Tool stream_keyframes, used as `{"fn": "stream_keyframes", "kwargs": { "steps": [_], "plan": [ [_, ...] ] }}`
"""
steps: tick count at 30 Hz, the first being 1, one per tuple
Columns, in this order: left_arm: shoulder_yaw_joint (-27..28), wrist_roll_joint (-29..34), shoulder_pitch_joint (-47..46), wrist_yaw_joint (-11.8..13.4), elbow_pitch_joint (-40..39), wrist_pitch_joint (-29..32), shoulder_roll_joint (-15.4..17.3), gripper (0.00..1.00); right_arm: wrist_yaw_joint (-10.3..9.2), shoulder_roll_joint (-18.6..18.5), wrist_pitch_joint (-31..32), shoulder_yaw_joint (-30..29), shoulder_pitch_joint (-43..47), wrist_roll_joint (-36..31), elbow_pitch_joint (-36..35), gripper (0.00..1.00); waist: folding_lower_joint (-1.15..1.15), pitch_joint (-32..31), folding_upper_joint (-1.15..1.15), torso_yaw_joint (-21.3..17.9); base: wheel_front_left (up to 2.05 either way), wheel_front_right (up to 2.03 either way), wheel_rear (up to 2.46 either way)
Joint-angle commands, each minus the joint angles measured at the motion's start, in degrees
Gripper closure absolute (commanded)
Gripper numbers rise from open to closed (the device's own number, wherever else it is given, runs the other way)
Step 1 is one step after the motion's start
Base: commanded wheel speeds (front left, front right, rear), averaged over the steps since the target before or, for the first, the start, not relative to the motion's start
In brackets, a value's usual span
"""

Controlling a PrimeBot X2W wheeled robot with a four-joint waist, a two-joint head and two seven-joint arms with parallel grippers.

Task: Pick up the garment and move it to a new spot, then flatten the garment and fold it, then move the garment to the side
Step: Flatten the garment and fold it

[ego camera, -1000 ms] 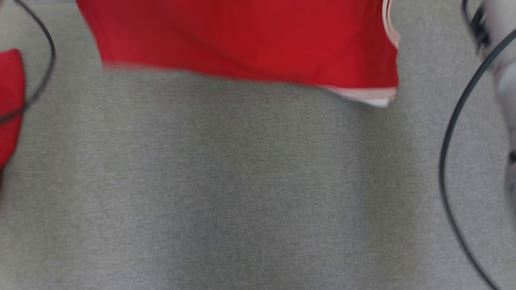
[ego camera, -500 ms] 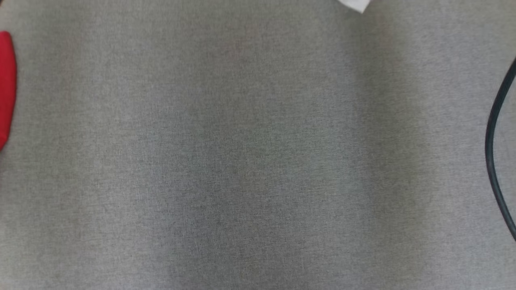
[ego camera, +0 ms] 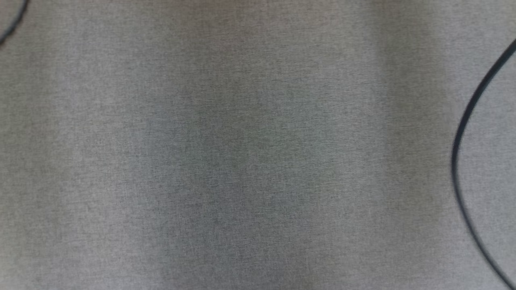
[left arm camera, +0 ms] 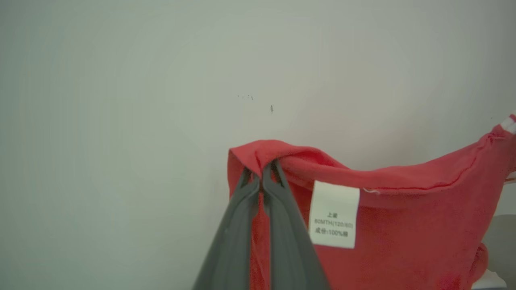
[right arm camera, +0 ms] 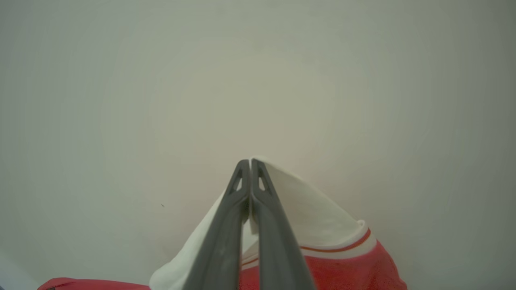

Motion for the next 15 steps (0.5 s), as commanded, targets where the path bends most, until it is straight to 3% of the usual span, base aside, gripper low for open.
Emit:
{"fn": "stream_keyframes", "kwargs": {
  "steps": [1, 9, 15],
  "plan": [
    [0.3, -0.7, 2.2, 0.3, -0.7, -0.8, 0.2, 1.00, 0.02, -0.5, -0.7, 0.8, 1.9, 0.9, -1.4, 1.00, -0.01, -0.3, -0.02, -0.6, 0.00, 0.00, 0.00],
    [3.1, -4.3, 20.3, 3.3, -10.2, -2.6, 3.0, 1.00, 0.02, -3.7, -4.0, 6.1, 20.8, 8.3, -13.3, 1.00, -0.01, -8.2, -0.02, -1.6, 0.00, 0.00, 0.00],
    [6.1, -7.7, 37.0, 8.1, -23.2, -2.8, 5.0, 1.00, 0.02, -7.1, -5.7, 8.2, 36.7, 12.7, -22.3, 1.00, -0.01, -13.3, -0.02, -1.7, 0.00, 0.00, 0.00]
  ]
}}
